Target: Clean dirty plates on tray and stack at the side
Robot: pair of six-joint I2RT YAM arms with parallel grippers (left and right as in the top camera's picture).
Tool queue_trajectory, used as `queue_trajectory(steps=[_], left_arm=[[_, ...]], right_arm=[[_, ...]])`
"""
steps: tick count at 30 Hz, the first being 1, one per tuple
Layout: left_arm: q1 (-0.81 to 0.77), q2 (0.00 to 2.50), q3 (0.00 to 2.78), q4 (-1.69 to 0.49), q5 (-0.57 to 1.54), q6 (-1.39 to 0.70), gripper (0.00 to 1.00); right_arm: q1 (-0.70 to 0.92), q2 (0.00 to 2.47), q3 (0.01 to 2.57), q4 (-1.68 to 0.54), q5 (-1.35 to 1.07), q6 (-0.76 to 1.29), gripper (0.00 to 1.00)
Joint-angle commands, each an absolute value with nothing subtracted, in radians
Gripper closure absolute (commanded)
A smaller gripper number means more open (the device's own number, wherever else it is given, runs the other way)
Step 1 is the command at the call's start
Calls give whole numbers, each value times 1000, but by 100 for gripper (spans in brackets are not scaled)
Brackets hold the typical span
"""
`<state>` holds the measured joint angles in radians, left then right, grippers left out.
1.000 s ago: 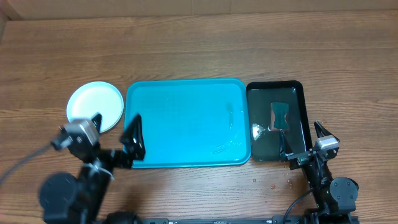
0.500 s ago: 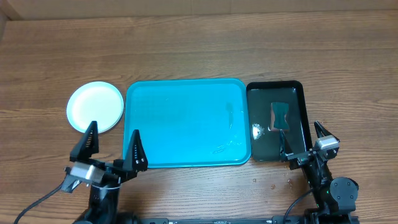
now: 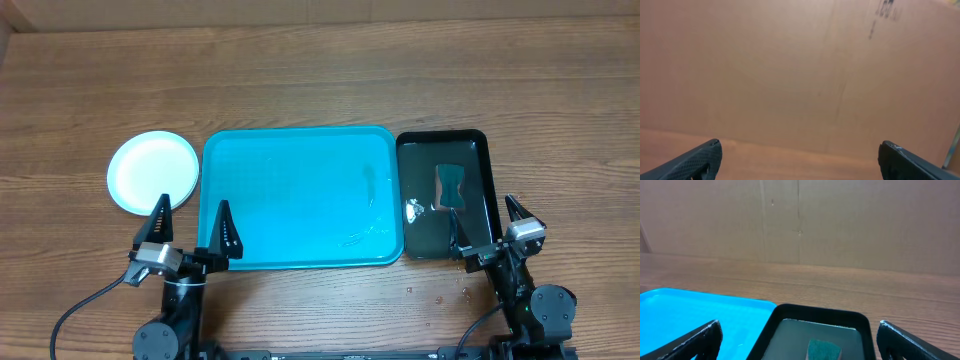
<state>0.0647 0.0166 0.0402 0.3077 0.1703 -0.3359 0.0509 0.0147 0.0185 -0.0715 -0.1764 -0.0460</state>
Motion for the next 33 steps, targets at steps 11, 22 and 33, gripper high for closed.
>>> queue_trajectory(steps=[11, 22, 33], left_arm=[[51, 4, 5, -67, 118, -89, 0], [52, 4, 5, -70, 102, -22, 0], [52, 4, 5, -70, 102, -22, 0]], right_arm=[[45, 3, 8, -66, -178, -50, 0], [45, 3, 8, -66, -178, -50, 0], [45, 3, 8, -66, -178, -50, 0]])
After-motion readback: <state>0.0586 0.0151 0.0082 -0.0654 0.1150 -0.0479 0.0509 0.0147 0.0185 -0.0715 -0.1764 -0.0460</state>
